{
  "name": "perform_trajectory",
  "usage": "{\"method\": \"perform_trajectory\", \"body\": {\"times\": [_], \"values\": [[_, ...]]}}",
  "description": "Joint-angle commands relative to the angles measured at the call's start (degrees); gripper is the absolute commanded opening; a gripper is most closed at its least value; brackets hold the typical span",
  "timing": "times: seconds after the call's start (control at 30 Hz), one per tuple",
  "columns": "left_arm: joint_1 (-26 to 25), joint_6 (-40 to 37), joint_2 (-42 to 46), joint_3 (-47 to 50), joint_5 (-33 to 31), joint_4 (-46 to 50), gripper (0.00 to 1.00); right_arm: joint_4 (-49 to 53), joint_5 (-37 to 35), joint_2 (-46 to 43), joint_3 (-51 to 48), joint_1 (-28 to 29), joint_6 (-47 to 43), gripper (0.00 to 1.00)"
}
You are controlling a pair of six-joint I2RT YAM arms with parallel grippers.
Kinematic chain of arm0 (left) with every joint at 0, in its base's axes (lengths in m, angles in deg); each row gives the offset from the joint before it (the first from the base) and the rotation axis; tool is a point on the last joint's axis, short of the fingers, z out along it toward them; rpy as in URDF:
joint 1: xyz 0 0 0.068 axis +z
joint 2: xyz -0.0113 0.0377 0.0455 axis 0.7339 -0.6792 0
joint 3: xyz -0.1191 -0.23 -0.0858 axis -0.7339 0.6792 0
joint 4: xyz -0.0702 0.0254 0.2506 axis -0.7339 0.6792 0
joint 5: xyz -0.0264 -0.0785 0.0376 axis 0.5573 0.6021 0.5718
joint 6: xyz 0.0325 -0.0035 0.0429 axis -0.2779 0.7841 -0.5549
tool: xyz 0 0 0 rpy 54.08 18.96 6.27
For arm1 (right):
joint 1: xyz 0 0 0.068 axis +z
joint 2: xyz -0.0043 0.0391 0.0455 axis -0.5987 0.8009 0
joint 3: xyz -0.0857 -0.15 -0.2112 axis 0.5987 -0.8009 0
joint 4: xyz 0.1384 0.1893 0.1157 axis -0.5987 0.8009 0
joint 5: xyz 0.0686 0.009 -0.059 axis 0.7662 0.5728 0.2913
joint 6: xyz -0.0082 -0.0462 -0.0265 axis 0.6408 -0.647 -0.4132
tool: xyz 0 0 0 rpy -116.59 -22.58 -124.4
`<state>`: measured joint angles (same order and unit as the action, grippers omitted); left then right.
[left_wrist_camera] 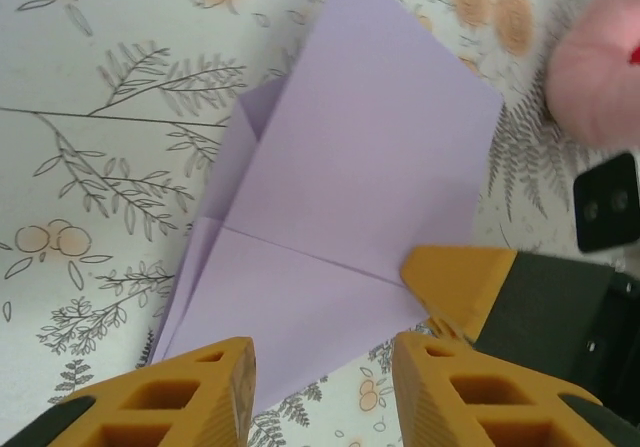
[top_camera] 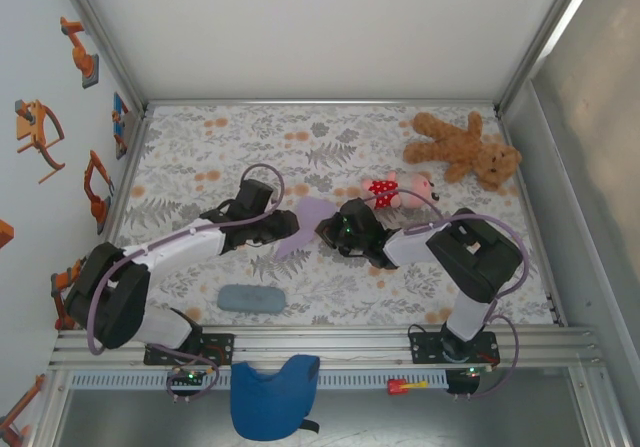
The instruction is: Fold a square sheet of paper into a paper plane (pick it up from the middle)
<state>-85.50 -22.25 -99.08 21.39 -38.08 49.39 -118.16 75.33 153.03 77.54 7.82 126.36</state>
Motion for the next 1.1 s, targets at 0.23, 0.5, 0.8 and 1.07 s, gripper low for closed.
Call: {"method": "perform_trajectory", "body": {"times": [0.23, 0.5, 0.8, 1.07], "values": [[-5.4, -21.6, 2.5, 5.5, -8.5, -6.6, 0.55, 4.7, -0.4, -3.4, 1.0, -1.2, 1.5, 0.00], [-11.9, -33.0, -0.1, 6.6, -16.2, -11.1, 0.58, 5.0, 1.1, -3.0, 2.3, -1.5, 2.9, 0.00], [-14.7, -41.6, -6.3, 7.6, -20.7, -19.8, 0.52, 6.3, 3.0, -3.7, 3.6, -2.1, 3.7, 0.00], [-15.3, -43.9, -9.8, 9.3, -25.5, -25.7, 0.43, 7.1, 3.8, -4.0, 3.6, -2.6, 4.5, 0.00]]}}
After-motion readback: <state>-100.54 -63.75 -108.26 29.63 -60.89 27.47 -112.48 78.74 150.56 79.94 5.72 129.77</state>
